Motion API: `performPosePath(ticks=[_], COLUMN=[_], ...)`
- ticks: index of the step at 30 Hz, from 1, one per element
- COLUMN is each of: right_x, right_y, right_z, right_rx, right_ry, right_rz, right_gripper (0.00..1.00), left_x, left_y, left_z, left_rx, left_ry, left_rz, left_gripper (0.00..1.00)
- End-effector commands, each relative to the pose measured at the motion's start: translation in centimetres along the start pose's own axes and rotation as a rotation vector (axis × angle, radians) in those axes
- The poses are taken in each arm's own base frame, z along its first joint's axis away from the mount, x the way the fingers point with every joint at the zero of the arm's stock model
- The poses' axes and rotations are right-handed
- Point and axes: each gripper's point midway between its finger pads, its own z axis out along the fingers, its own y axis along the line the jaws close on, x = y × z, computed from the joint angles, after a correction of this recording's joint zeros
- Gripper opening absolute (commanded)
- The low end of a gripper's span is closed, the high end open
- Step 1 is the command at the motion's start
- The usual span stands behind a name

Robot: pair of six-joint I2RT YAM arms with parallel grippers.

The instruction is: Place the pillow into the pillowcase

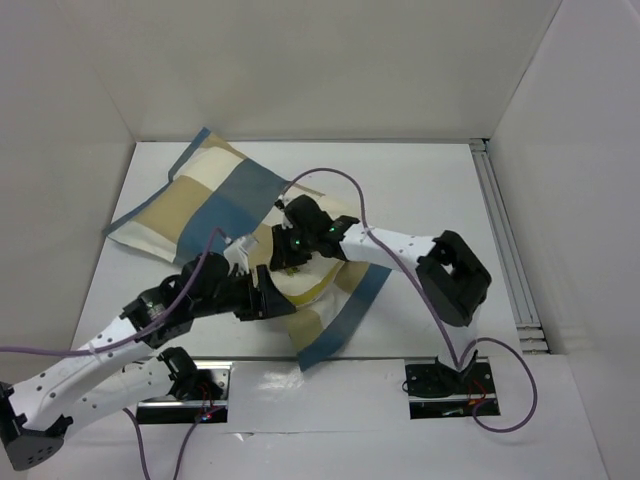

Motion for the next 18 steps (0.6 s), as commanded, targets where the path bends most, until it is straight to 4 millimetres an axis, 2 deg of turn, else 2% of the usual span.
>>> performPosePath(ticks=[1, 2, 3, 4, 5, 7, 10, 11, 13, 14, 15, 16, 18], right_x=[-3.7, -3.4, -3.3, -3.3, -3.5, -3.4, -4.5, -5.3, -7.2, -7.8, -9.6, -10.4, -12.0], right_y=[2.0, 1.7, 1.6, 1.2, 0.7, -1.3, -5.7, -8.5, -10.9, -12.3, -14.5, -15.4, -17.5], right_z=[-5.5, -6.5, -7.6, -8.6, -10.7, -13.1, -15.3, -16.1, -16.9, -16.1, -16.7, -16.3, -14.3], right_rx=[-0.008, 0.013, 0.031, 0.056, 0.109, 0.187, 0.280, 0.331, 0.357, 0.352, 0.366, 0.363, 0.370], right_ry=[-0.158, -0.158, -0.167, -0.180, -0.212, -0.246, -0.285, -0.303, -0.356, -0.341, -0.381, -0.388, -0.363], right_rz=[-0.052, -0.061, -0.059, -0.069, -0.079, -0.068, -0.006, 0.032, 0.068, 0.087, 0.129, 0.143, 0.161], right_gripper=[0.37, 0.53, 0.73, 0.79, 0.83, 0.87, 0.87, 0.84, 0.73, 0.68, 0.62, 0.61, 0.61], left_x=[-4.3, -4.8, -5.3, -6.1, -6.5, -8.1, -9.4, -10.1, -11.1, -12.0, -12.1, -12.7, -12.1], left_y=[-4.2, -4.0, -3.8, -3.7, -3.7, -3.6, -2.8, -2.0, -0.8, -0.8, 0.3, 0.7, 2.7], left_z=[-3.8, -4.0, -4.2, -4.4, -4.4, -4.2, -3.7, -3.1, -2.4, -2.2, -0.8, -0.6, 1.1], left_rx=[0.005, -0.030, -0.063, -0.110, -0.129, -0.176, -0.232, -0.282, -0.355, -0.379, -0.430, -0.474, -0.557], left_ry=[-0.137, -0.148, -0.157, -0.172, -0.177, -0.207, -0.217, -0.215, -0.215, -0.223, -0.185, -0.195, -0.128], left_rz=[0.118, 0.147, 0.159, 0.168, 0.196, 0.203, 0.206, 0.189, 0.152, 0.144, 0.129, 0.114, 0.091], left_gripper=[0.72, 0.85, 0.87, 0.87, 0.87, 0.87, 0.87, 0.87, 0.85, 0.84, 0.84, 0.84, 0.84])
